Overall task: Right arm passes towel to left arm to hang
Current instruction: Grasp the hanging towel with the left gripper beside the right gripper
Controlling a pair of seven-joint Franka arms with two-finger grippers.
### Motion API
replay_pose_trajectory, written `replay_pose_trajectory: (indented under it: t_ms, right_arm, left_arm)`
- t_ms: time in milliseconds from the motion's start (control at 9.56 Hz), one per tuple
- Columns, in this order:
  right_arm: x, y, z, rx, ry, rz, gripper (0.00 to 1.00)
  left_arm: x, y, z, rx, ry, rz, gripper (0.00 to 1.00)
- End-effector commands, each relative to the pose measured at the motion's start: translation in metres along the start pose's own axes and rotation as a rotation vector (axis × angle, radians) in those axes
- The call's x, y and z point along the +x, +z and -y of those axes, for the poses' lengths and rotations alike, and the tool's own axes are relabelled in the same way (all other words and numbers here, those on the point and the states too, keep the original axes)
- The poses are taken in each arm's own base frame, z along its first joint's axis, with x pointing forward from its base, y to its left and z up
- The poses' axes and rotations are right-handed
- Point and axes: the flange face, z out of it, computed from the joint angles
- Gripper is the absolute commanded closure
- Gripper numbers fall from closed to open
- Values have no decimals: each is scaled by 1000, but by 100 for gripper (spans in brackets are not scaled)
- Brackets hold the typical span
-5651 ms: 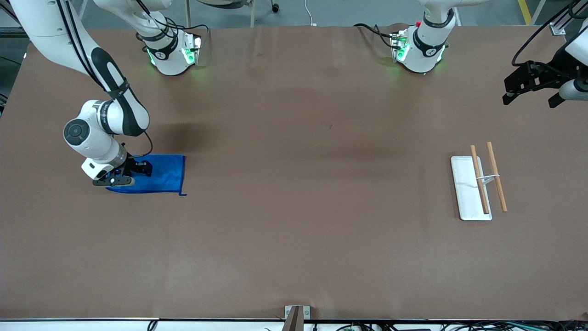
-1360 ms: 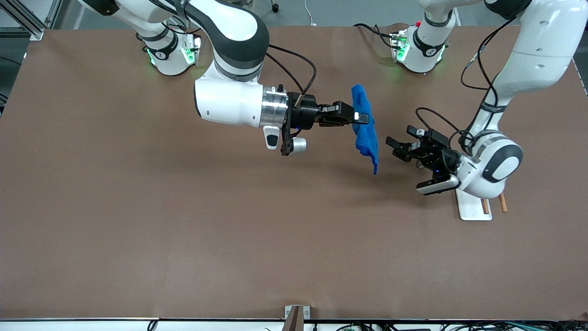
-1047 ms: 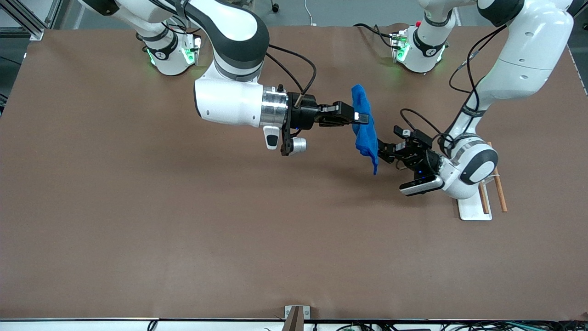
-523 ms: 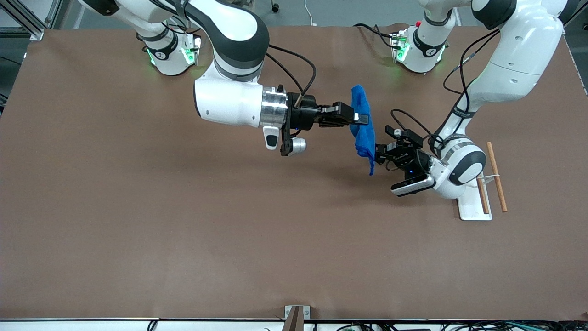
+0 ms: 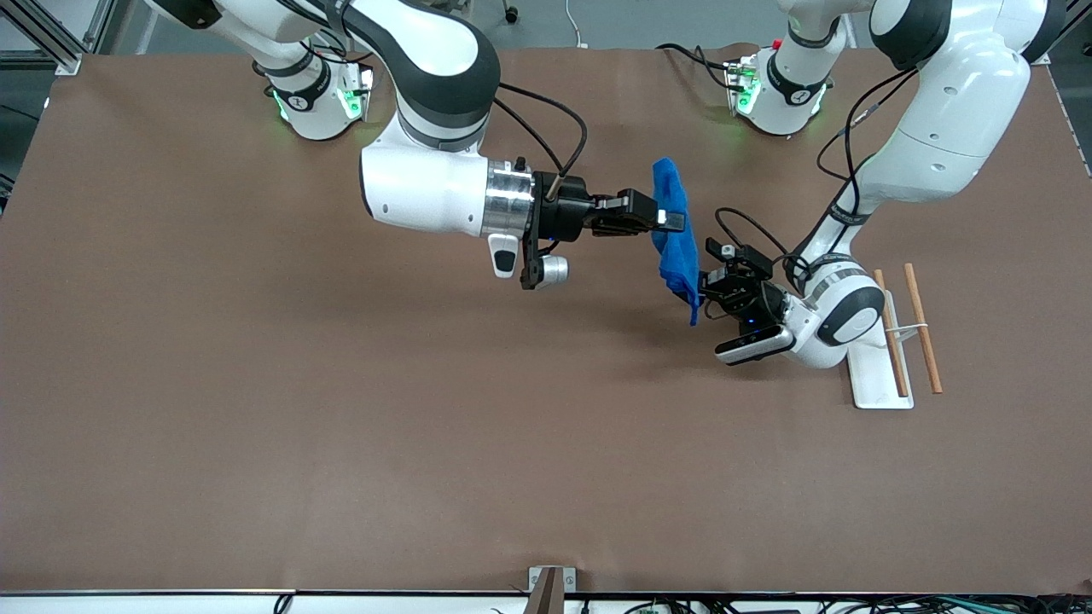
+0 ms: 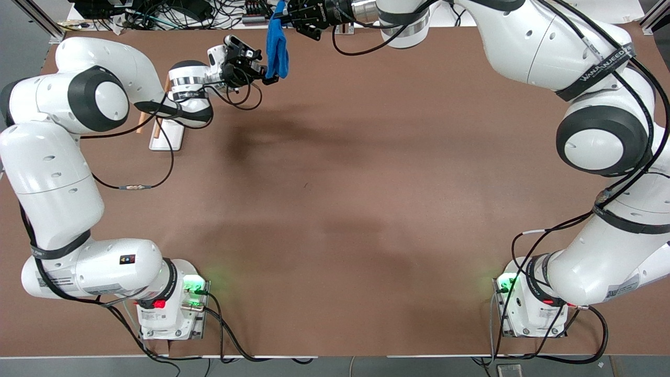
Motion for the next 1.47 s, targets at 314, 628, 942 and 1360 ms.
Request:
replay_pose_trajectory:
  t_ms: [314,628,942,1360]
  right_arm:
    - [0,3,3,27,14,-3,100]
    - [0,3,3,27,14,-3,100]
    - [0,3,3,26,14,-3,100]
    - [11,-6,-2,17,11,-11,13]
  left_arm:
    - [6,-13,-11,-7,33,-46,48]
    - [6,-14,-14,-6,34,-43,78]
    - [9,-18,-25,3,35,-45,100]
    - [15,-18,-35,23,-7,-42,100]
